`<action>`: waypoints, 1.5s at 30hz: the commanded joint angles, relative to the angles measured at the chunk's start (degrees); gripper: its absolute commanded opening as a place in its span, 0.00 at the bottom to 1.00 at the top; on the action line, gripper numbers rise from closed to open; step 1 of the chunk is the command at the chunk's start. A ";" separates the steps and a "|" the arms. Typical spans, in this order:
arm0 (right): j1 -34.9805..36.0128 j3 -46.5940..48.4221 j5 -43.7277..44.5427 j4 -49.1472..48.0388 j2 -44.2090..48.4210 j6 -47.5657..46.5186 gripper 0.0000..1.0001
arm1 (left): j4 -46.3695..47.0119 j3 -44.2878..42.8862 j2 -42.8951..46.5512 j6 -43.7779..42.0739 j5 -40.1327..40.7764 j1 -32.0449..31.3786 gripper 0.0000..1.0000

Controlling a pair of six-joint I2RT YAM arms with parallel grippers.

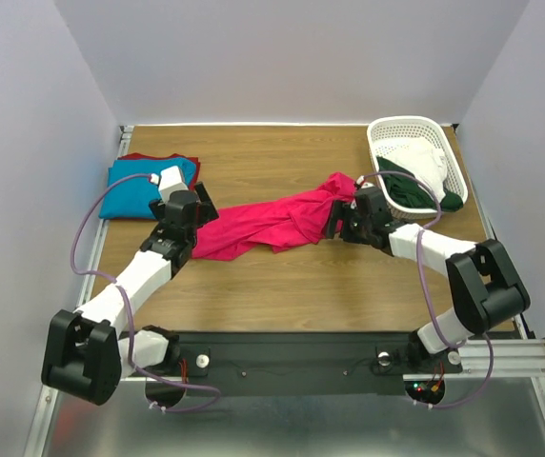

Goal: Fold and stack the t-shirts
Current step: Move the tshirt to the center of the board, then flatten the tshirt out

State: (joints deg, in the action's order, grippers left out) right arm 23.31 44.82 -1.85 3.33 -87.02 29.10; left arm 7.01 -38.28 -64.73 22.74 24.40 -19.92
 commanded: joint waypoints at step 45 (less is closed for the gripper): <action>2.44 -0.79 -6.41 -12.74 -1.92 2.36 0.88 | -9.47 10.51 -4.53 22.26 -3.75 2.52 0.53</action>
State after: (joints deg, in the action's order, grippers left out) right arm 25.21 44.07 -7.99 -6.87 -89.49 31.38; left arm -0.97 -29.45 -72.62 43.86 20.05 -17.26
